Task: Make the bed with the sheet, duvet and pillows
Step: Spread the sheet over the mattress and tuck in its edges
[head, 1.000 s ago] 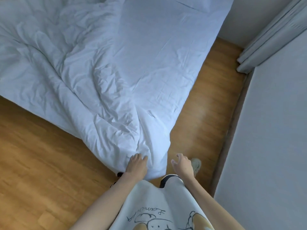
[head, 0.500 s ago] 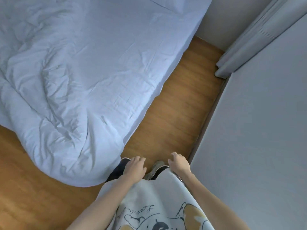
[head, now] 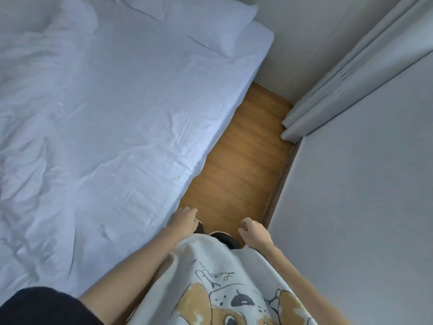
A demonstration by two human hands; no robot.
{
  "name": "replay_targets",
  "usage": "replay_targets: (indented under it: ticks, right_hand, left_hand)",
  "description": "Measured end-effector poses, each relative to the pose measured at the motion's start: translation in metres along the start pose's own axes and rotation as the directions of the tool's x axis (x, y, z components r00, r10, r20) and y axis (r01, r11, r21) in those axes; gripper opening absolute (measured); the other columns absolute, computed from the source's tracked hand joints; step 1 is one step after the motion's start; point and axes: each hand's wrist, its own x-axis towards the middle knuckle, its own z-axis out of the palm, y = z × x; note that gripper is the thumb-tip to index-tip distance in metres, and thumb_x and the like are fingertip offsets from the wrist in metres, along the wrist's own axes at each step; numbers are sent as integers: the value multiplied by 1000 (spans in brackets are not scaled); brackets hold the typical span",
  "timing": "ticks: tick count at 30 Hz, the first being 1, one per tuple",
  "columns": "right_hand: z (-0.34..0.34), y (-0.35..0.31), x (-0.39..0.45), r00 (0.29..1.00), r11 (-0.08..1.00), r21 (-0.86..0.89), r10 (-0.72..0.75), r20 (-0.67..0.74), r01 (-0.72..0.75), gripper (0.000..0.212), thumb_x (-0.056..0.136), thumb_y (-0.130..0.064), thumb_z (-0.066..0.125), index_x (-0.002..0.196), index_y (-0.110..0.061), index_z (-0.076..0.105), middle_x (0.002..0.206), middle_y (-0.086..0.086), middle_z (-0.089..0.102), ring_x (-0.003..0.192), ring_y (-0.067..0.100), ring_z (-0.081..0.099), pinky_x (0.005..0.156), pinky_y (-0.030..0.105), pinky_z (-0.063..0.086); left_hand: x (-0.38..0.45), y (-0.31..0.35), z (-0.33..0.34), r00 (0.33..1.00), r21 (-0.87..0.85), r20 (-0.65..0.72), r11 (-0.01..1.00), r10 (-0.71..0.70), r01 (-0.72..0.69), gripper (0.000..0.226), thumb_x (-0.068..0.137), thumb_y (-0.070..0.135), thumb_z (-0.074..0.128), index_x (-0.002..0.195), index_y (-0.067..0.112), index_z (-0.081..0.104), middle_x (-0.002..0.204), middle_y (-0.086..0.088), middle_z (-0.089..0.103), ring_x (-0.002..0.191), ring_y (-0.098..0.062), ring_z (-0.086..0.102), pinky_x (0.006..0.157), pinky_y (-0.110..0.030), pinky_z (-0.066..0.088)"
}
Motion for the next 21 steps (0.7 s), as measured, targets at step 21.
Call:
replay_targets:
  ticks: [21]
  right_hand:
    - [-300,-129,331,881,815,-340,-403,249,469,38,95,-29,43,130,-18,52,125,4,60,114,21,54,90,33,46]
  left_hand:
    - [223,59,-181,820,-504,9,705,-573,498,39,94,25,42,131,14,47,128,-10,53,116,-27,50,94,-35,42]
